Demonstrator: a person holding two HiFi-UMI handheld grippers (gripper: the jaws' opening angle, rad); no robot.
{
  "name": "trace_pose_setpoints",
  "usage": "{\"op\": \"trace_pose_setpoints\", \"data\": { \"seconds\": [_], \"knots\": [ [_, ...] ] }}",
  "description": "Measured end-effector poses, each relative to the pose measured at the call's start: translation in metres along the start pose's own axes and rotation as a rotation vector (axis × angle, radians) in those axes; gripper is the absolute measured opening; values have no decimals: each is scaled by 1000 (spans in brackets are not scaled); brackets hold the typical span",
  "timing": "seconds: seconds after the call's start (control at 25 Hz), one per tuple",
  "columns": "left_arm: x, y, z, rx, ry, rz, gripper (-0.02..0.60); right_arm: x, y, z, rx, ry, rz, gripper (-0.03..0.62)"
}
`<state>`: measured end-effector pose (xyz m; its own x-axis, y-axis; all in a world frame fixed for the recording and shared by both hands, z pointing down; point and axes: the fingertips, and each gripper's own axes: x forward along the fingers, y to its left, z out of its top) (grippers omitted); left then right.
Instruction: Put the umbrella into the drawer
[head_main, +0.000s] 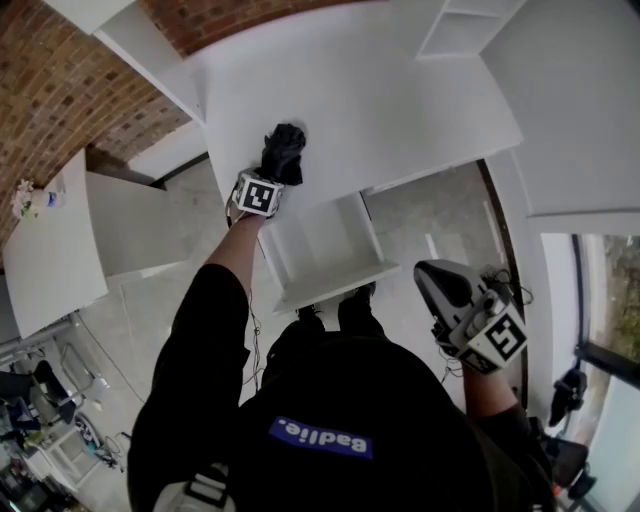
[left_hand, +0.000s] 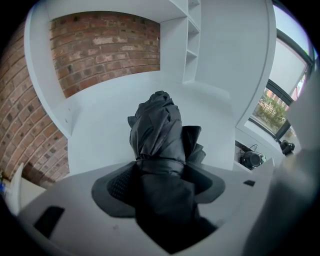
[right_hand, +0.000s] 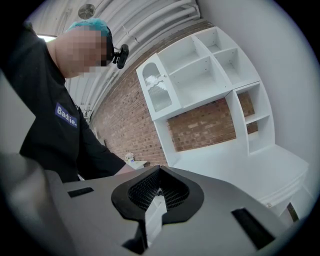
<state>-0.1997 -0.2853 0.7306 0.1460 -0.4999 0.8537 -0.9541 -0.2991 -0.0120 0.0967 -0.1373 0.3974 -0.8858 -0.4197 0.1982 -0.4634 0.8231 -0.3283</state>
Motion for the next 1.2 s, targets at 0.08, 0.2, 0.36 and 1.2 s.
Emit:
{"op": "trace_pose_setpoints", "data": {
  "seconds": [0.08,0.2,0.36,1.2],
  "knots": [
    [-1,-1,1,-6,-2,-5,282,-3,1,1,-14,3,-14,28],
    [-4,-2,-3,-26,-1,0,271,-8,4,3,-25,-5,-30,29],
    [-10,-11,-4,-50,-28,-24,262,-16,9,5,-27,-18,-49,28],
    [-113,-143,16,29,-252,-272,262,-39,47,12,-51,-103,-57,28]
  ]
}}
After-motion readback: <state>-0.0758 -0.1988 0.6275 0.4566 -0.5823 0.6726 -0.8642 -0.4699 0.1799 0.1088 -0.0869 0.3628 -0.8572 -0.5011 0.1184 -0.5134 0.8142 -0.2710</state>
